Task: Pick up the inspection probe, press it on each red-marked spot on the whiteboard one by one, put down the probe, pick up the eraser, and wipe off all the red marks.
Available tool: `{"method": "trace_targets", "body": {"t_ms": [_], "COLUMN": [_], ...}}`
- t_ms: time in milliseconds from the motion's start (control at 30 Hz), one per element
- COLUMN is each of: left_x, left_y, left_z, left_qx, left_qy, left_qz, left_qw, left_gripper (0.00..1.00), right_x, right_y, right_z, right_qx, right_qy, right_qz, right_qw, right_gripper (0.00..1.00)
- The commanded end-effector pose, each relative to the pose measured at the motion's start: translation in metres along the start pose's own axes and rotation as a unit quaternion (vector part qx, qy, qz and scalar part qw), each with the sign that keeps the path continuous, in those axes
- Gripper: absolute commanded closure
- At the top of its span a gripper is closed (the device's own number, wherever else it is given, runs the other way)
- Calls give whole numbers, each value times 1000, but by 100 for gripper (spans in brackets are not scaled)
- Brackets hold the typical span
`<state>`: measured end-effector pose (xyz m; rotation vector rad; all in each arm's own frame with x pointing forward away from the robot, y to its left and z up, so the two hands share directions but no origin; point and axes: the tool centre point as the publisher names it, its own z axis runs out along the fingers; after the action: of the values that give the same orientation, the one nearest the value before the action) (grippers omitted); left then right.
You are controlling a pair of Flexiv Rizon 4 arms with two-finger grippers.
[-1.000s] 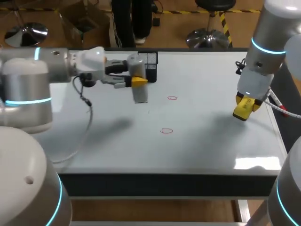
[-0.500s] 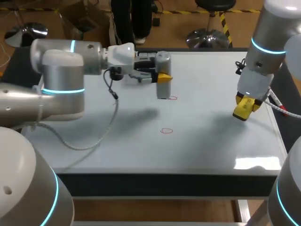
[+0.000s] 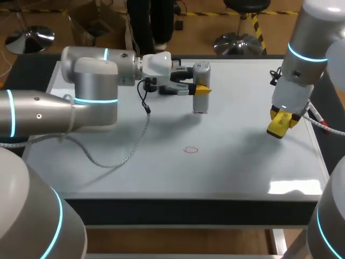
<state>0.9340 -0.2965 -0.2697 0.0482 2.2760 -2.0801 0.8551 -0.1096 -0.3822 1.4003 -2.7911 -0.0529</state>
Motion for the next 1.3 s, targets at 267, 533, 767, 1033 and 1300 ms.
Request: {"method": "trace_targets", "body": {"t_ms": [267,533,767,1033,1300], "left_x": [-15,-17,-17,-19,-20], "left_y": [12,20,28,31,31], "left_z": [1,0,-1,-1,-1], "left_qx": [-8,-15,-20,-24,-24], "left_qy": [-3,-7,-11,-14,-14], "left_qz": [0,-6,-11,-14,-15], "left_qw": [1000,1000,1000,1000,1000], "left_gripper": [100,100,100,100,100], "right_x": [0,0,0,0,0], "right_y": [-1,-1,-1,-1,-1], "right_z": [0,0,0,0,0], "right_qx": [1,1,1,1,1], "right_qy": [1,1,1,1,1], "right_qz": [-1,-1,-1,-1,-1], "right_qw": [1000,1000,1000,1000,1000], "right_gripper": [100,100,100,100,100]}}
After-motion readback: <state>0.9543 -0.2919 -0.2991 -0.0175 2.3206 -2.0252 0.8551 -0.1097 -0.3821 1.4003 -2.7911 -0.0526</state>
